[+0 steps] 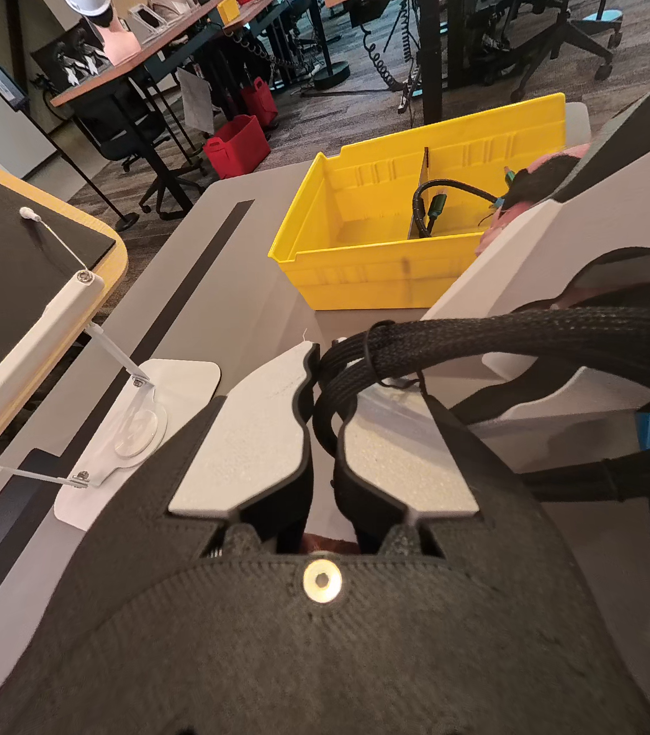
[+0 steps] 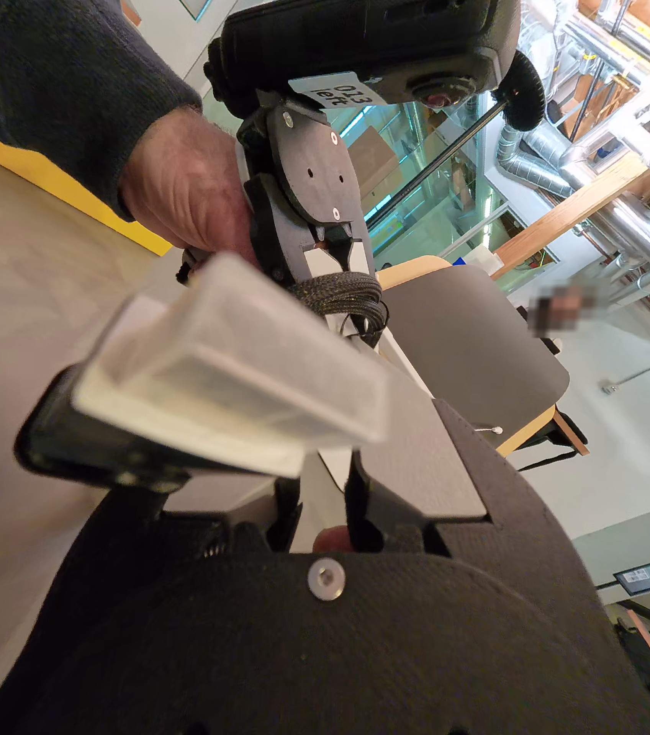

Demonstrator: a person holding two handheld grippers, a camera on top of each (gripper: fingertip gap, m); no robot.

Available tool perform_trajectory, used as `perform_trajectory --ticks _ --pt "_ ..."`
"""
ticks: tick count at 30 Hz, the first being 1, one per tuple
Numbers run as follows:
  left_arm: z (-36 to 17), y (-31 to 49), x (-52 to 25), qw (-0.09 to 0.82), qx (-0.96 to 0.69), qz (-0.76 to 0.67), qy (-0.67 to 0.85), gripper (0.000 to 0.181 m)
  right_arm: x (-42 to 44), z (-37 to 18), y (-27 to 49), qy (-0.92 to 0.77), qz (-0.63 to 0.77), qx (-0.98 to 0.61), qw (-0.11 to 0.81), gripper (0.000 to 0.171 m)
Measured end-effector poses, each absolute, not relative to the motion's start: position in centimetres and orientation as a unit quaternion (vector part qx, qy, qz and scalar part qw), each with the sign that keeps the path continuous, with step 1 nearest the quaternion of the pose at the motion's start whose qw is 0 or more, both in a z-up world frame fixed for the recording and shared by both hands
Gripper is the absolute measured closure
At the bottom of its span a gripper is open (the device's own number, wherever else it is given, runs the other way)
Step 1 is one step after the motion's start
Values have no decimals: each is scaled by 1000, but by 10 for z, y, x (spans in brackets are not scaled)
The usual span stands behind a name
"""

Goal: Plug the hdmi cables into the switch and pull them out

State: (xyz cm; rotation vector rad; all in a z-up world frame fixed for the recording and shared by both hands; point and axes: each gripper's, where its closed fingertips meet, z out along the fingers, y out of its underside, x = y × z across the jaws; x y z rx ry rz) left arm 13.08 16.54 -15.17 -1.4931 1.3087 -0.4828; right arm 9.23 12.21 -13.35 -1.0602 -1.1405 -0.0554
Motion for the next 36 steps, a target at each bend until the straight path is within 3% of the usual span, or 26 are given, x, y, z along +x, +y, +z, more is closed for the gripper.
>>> perform_trajectory --ticks 1,12,36 --pt "-151 165 131 522 -624 -203 545 177 92 -134 122 -515 -25 -479 711 156" --pt "-154 168 129 525 -624 -187 547 177 92 -136 123 -525 3 -499 689 157" --pt "-154 163 133 524 -615 -195 556 177 97 -134 117 -504 204 -533 648 160"
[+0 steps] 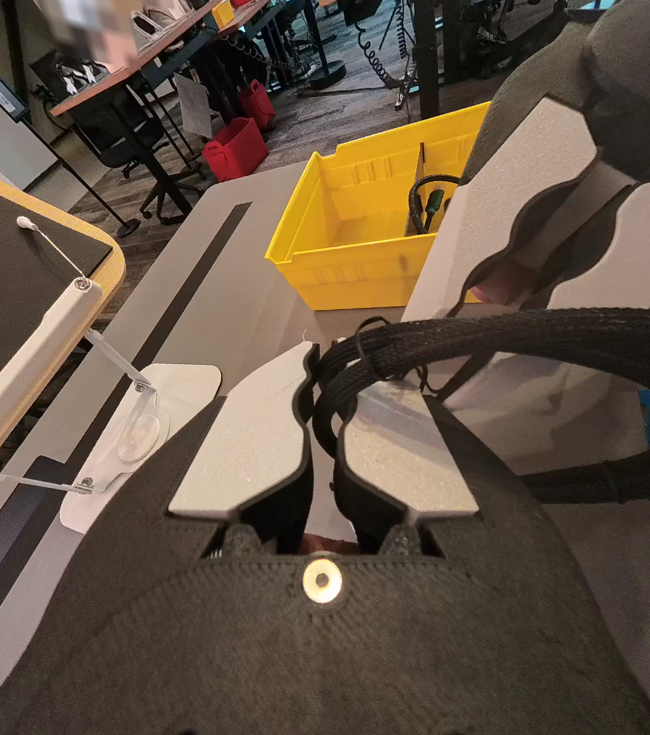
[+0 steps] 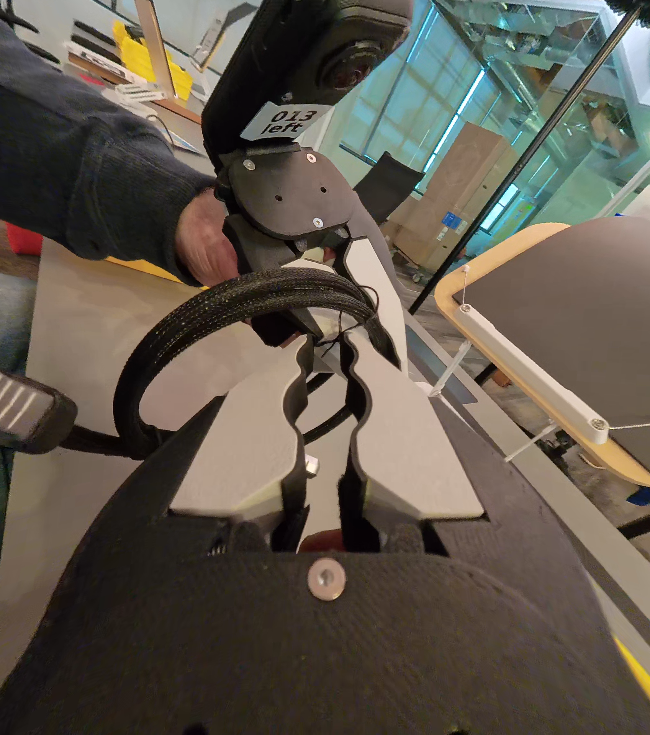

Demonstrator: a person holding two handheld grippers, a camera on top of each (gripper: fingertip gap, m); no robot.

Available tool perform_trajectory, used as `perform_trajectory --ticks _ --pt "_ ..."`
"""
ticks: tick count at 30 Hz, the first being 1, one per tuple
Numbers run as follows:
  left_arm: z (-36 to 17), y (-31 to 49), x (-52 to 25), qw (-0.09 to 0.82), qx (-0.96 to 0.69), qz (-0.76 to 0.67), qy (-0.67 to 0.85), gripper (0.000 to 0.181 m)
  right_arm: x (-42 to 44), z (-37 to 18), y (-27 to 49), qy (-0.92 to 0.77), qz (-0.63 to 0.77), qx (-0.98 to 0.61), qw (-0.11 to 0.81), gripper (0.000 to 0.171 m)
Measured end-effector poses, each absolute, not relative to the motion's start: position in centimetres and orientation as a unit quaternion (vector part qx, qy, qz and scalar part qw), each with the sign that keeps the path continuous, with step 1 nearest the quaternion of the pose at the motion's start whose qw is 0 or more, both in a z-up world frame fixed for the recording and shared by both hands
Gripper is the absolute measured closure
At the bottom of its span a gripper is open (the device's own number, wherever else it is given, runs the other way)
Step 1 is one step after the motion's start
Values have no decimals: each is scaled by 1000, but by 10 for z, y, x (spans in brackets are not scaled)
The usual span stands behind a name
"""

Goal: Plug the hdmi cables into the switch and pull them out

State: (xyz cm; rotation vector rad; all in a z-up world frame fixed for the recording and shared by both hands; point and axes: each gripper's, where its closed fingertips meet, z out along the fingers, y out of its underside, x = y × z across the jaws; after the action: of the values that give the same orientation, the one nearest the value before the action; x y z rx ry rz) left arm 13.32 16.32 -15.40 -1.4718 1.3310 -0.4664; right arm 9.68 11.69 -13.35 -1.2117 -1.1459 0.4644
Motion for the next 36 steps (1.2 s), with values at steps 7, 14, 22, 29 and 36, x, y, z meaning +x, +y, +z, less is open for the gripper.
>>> perform_trajectory --ticks 7,14,22,29,36 --pt "-154 161 135 526 -611 -196 558 177 100 -133 114 -483 264 -541 636 164" --pt "-154 158 139 531 -603 -194 564 177 106 -131 113 -454 330 -550 619 171" --pt "-152 157 141 545 -593 -189 562 177 109 -129 107 -347 550 -568 504 171" --pt "-145 160 142 571 -583 -186 547 177 115 -118 101 -189 765 -513 339 171" --pt "-144 162 142 587 -578 -188 535 177 113 -121 105 -145 803 -492 303 171"
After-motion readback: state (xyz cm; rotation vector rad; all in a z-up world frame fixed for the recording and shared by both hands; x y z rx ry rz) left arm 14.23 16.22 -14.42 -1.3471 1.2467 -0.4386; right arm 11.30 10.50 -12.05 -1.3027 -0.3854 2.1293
